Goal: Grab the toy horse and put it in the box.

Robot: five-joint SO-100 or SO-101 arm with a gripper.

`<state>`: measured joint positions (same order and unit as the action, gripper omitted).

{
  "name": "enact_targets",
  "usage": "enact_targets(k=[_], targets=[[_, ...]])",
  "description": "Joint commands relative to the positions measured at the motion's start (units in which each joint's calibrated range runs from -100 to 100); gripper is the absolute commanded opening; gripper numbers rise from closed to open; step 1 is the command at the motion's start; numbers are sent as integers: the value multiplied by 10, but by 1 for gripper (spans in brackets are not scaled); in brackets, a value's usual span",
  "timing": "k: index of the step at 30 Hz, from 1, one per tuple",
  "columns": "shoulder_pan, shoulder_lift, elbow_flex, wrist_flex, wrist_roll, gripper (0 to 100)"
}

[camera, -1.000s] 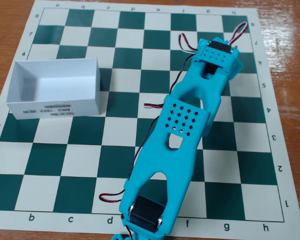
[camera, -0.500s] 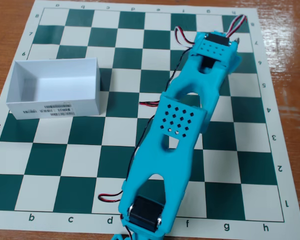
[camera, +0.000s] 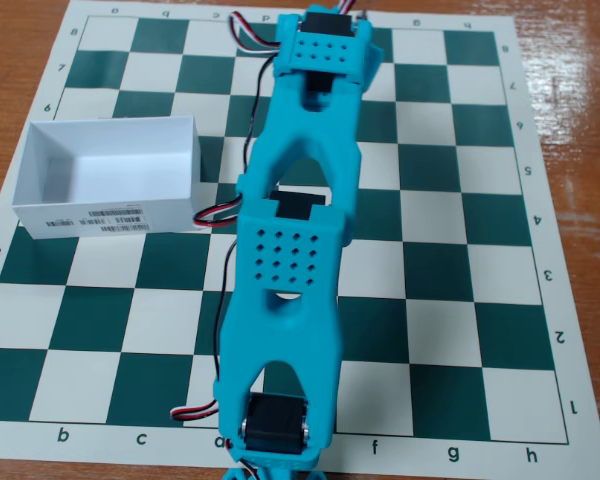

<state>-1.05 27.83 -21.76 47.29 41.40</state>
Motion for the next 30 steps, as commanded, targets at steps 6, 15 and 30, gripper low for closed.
enact_targets(k=[6, 15, 30], targets=[[-92, -146, 198, -10, -6, 0], [-174, -177, 220, 1, -4, 0], [-266, -195, 294, 1, -6, 0]])
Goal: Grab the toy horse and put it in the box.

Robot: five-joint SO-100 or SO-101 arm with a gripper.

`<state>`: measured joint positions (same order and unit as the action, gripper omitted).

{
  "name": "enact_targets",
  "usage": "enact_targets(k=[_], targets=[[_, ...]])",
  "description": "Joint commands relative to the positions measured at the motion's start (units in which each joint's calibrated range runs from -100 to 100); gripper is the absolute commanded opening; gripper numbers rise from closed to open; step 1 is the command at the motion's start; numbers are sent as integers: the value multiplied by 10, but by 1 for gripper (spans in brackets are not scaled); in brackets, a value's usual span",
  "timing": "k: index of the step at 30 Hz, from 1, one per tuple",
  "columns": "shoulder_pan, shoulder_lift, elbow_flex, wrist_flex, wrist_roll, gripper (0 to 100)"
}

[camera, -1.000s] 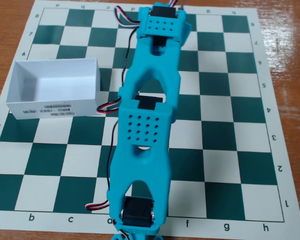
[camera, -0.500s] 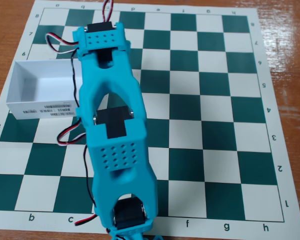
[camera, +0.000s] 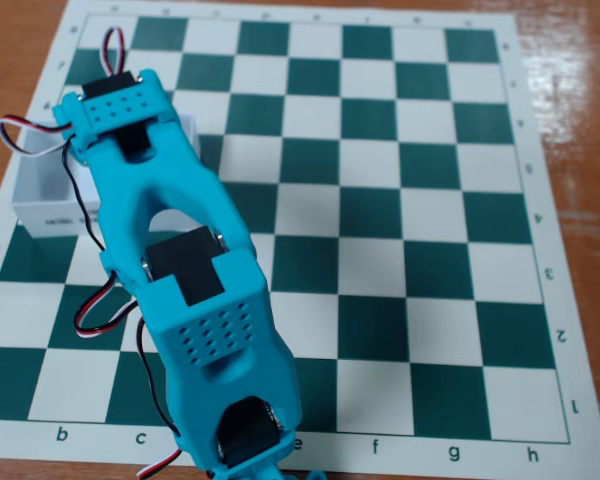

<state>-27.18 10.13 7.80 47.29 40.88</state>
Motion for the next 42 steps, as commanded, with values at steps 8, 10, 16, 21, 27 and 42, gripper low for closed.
enact_targets(k=[8, 10, 16, 21, 27, 42], targets=[[-2, 22, -7, -4, 1, 4], [-1, 34, -7, -9, 3, 10], [4, 58, -4, -11, 10, 19], [13, 54, -18, -14, 19, 20], [32, -13, -49, 22, 31, 20], [123, -325, 183, 55, 42, 0]])
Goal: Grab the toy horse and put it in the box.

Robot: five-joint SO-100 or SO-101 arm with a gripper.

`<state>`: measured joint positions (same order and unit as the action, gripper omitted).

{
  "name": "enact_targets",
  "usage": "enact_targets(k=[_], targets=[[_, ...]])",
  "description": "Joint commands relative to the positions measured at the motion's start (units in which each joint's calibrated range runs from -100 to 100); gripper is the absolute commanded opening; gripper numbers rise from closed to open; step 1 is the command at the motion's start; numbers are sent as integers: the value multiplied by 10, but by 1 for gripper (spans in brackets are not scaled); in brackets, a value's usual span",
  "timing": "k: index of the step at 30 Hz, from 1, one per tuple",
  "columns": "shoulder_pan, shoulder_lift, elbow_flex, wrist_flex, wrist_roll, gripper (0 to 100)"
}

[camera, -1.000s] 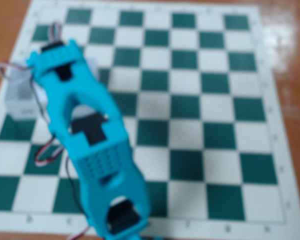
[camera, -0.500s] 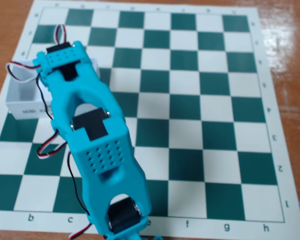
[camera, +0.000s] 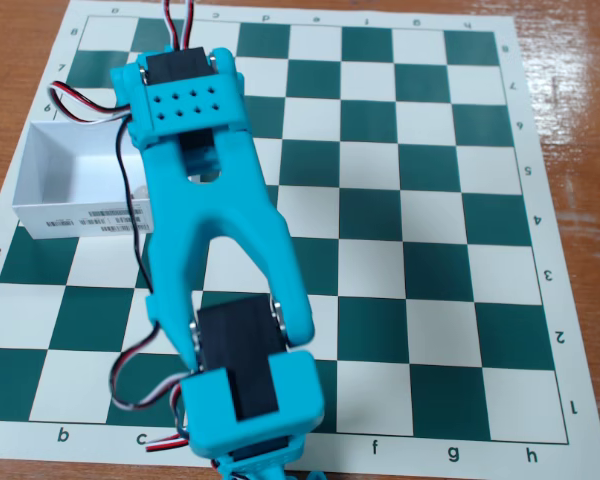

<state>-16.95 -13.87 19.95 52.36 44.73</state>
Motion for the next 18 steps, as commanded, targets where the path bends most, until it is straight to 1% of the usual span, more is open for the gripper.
enact_targets(k=[1, 12, 18], targets=[[28, -113, 96, 4, 4, 0], [89, -426, 488, -25, 9, 0], [102, -603, 649, 20, 6, 0]])
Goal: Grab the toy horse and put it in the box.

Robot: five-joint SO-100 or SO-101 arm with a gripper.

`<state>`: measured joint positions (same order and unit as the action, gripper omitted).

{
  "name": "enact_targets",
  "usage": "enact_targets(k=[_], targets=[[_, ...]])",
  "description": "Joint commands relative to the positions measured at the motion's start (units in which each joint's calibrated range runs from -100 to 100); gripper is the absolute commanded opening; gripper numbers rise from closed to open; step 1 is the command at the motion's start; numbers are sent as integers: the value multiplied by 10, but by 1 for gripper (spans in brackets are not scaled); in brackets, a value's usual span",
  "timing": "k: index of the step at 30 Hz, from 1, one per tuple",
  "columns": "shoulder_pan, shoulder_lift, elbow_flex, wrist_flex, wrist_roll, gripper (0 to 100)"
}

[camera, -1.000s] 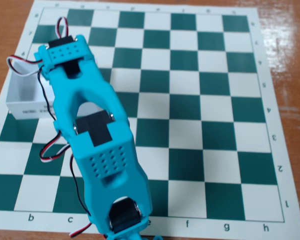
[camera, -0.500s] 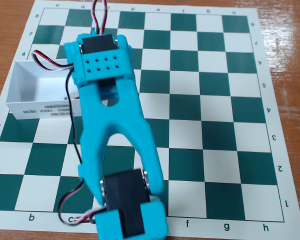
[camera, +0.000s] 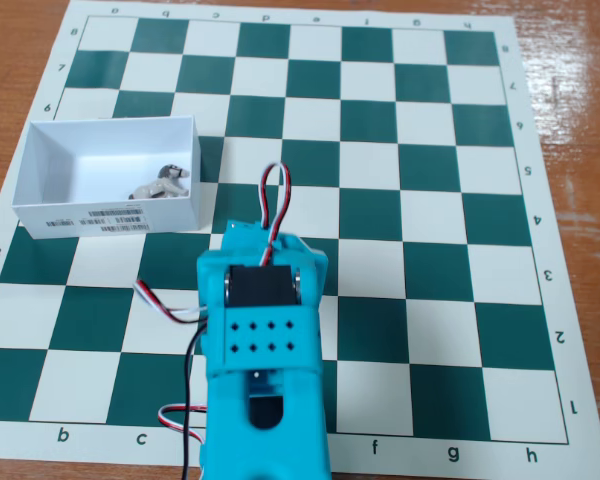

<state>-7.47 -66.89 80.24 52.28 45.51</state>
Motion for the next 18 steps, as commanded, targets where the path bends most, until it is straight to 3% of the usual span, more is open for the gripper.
enact_targets(k=[1, 12, 18], targets=[[10, -98, 69, 26, -2, 0], [44, -243, 197, 69, -2, 0], [23, -291, 198, 155, -3, 0]])
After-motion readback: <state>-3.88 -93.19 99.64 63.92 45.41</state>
